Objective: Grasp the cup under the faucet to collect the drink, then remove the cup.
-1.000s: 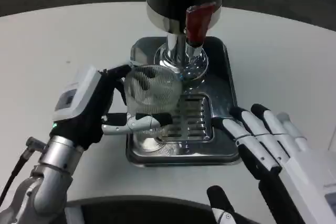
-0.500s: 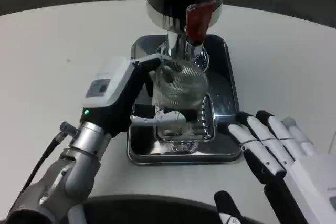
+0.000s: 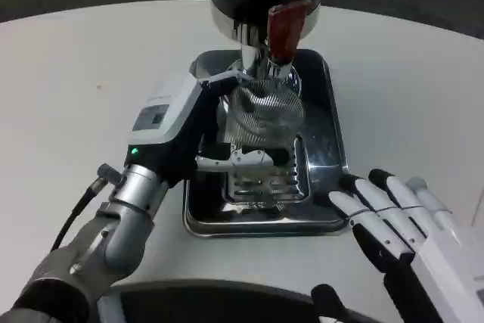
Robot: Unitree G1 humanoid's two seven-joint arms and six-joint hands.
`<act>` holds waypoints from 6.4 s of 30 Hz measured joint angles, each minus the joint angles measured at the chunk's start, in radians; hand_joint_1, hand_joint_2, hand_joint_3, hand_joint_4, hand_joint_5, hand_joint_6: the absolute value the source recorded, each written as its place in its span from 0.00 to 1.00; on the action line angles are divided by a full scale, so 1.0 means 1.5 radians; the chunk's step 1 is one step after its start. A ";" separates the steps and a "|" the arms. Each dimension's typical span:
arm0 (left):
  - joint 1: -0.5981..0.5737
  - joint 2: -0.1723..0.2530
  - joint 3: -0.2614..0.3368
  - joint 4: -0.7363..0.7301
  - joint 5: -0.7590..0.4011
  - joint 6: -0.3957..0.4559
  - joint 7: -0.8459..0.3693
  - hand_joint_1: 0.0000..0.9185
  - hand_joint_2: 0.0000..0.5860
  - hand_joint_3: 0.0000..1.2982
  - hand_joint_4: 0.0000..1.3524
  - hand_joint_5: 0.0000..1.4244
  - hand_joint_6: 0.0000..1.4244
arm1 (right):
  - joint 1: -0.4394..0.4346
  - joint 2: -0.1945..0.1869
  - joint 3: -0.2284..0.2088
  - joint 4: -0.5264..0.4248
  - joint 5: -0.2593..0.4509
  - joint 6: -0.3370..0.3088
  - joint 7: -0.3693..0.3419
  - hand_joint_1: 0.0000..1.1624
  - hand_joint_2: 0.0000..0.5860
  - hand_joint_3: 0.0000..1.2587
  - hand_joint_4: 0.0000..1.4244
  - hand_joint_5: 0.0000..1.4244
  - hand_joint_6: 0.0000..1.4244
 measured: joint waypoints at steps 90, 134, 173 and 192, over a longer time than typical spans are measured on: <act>0.056 0.109 0.261 -0.614 -0.705 0.398 -0.863 0.00 0.17 0.00 0.00 0.04 0.01 | 0.006 -0.023 0.128 0.000 -0.090 0.088 -0.026 0.41 0.79 0.00 0.00 0.00 0.00; 0.062 0.111 0.190 -0.640 -0.494 0.189 -0.888 0.00 0.15 0.00 0.00 0.05 0.03 | -0.019 -0.029 0.121 0.003 -0.084 0.117 -0.034 0.39 0.81 0.01 0.00 0.00 0.01; 0.092 0.177 0.167 -0.650 -0.435 0.055 -0.839 0.00 0.17 0.00 0.00 0.05 0.04 | -0.265 -0.027 0.133 0.220 0.007 0.337 -0.068 0.48 0.44 0.00 0.00 0.00 0.00; 0.106 0.192 0.166 -0.679 -0.438 0.076 -0.832 0.00 0.17 0.00 0.00 0.05 0.04 | -0.463 -0.021 0.129 0.410 0.169 0.457 -0.151 0.53 0.37 0.00 0.00 0.00 0.00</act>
